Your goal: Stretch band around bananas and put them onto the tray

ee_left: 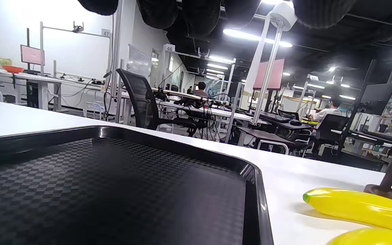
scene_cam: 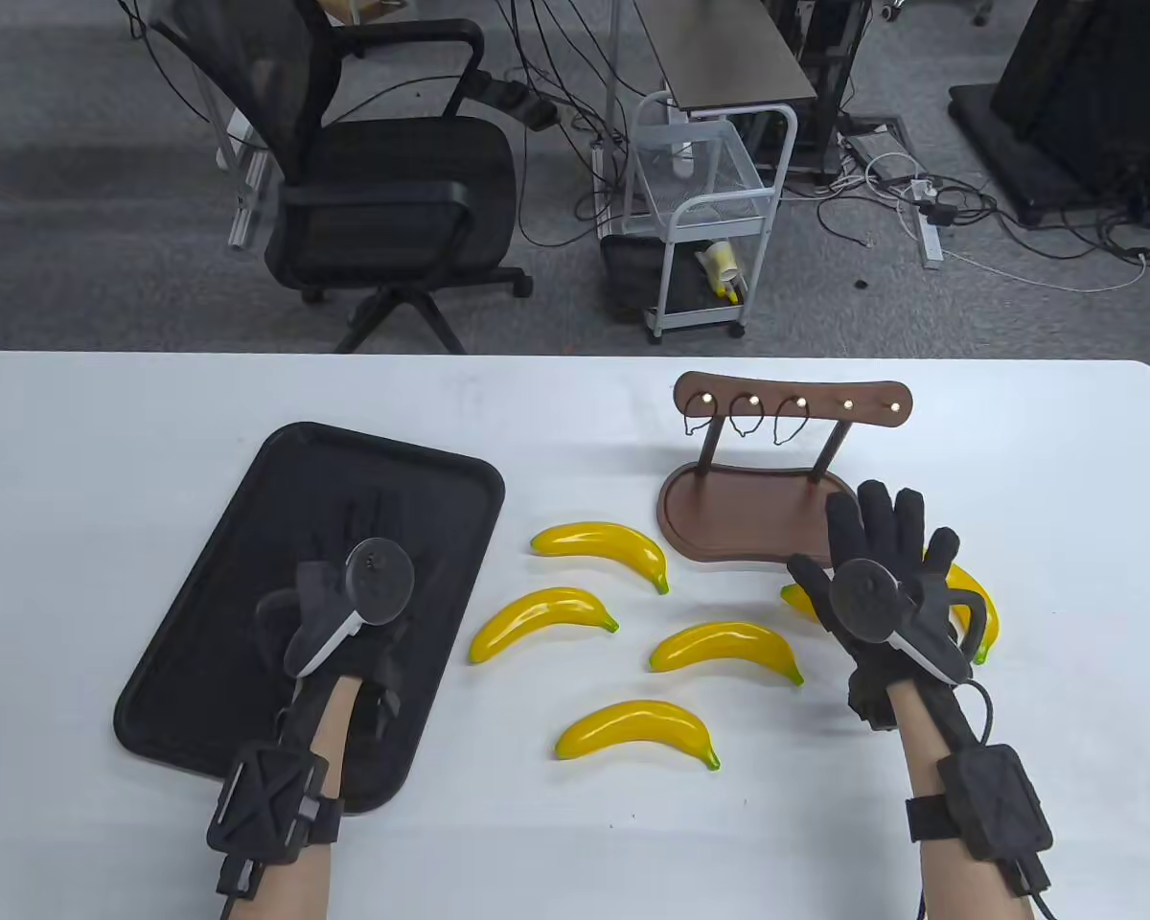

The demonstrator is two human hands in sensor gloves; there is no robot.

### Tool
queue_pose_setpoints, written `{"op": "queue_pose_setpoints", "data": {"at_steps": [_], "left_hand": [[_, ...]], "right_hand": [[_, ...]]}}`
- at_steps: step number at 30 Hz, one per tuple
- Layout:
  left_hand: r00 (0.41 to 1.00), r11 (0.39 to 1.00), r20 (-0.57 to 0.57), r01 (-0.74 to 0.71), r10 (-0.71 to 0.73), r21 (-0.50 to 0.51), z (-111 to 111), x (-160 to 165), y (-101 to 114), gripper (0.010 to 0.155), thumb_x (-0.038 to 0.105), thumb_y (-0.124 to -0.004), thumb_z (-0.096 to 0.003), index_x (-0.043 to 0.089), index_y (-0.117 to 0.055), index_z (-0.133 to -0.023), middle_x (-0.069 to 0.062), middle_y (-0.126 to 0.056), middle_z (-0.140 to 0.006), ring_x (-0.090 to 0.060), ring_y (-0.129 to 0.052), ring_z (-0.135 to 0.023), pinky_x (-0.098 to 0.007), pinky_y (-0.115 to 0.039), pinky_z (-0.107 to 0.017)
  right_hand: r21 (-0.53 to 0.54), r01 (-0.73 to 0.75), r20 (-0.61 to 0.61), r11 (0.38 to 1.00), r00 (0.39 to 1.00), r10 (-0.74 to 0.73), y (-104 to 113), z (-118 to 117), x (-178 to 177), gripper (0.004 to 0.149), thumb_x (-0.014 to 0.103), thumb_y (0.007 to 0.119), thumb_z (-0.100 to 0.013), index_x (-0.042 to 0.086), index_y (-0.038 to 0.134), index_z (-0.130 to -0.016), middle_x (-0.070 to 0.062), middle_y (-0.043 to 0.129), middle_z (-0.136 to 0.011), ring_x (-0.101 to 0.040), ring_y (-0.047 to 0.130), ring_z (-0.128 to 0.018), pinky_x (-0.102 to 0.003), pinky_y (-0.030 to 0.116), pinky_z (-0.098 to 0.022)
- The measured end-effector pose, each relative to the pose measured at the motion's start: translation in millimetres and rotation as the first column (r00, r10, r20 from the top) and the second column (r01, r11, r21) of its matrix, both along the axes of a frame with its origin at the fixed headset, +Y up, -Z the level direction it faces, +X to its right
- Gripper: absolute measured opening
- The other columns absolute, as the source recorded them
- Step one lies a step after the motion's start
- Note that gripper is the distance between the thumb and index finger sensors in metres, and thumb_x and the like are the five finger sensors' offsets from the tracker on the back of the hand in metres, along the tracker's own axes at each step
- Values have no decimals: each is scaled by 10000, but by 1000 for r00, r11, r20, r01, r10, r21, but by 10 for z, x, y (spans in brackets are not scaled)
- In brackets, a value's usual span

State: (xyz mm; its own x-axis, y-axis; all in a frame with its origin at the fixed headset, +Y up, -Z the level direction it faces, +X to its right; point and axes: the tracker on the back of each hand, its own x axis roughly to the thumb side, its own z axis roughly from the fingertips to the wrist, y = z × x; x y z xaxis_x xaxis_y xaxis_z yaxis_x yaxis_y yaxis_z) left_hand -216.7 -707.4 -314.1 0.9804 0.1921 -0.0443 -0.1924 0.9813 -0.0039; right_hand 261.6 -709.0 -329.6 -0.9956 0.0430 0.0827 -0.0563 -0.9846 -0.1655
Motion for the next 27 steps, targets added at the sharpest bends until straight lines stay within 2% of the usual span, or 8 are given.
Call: {"op": "queue_pose_setpoints", "data": {"at_steps": [27], "left_hand": [[1000, 1000, 3, -6, 6, -7, -12, -1, -14, 696, 613, -484, -591, 324, -279, -1190, -39, -283, -1325, -432, -300, -1230, -711, -327, -803]], "right_hand": [[-5, 3, -6, 1000, 1000, -3, -6, -5, 4, 790, 614, 451, -581, 150, 264, -1192, -231, 217, -1233, -566, 177, -1090, -810, 313, -652]]}}
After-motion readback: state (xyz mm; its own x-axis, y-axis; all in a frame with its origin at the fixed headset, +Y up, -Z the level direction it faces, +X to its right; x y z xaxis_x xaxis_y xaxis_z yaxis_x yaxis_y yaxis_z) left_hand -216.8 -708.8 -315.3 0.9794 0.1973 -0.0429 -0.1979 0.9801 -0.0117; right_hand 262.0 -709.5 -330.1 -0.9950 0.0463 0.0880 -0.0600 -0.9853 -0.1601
